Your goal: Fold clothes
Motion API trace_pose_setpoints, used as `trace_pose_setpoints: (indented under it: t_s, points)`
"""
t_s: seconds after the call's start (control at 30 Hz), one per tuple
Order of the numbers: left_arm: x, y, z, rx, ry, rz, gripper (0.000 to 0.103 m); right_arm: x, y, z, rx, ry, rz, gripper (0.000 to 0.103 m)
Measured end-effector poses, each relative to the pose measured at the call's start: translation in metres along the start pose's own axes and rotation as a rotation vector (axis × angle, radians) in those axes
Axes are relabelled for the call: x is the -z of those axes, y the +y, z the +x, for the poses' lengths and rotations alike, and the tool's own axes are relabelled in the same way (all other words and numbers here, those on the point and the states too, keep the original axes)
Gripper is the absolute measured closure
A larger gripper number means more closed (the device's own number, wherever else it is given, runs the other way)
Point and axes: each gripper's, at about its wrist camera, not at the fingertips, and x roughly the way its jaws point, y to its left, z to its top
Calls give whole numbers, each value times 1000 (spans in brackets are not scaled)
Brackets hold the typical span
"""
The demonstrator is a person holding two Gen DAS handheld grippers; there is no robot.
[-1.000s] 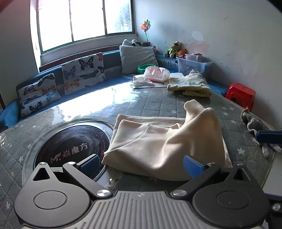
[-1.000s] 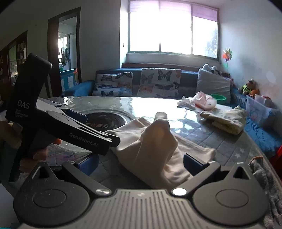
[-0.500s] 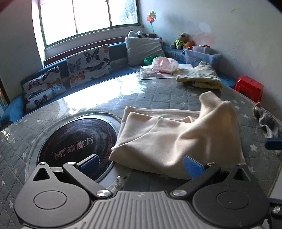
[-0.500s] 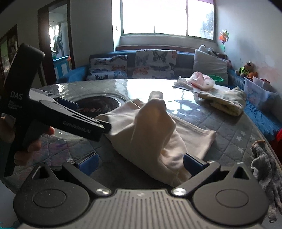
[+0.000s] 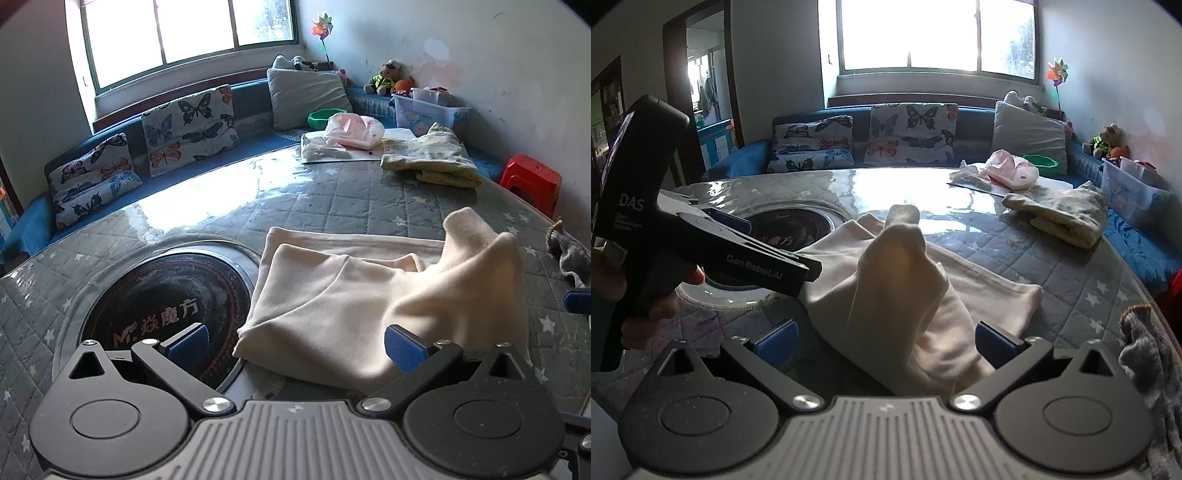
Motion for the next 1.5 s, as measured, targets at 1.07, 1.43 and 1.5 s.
trace_pose_setpoints:
  t_s: [1.07,1.43,1.5]
  points:
    - [-22,41,23,-51,13,-81,0,13,37,42,-187,88,-198,93]
    - [-15,46,59,12,70,-76,0,40,44,20,-277,164,-230,90]
    - [-13,44,65,10,78,-66,0,38,42,14,-285,158,-223,84]
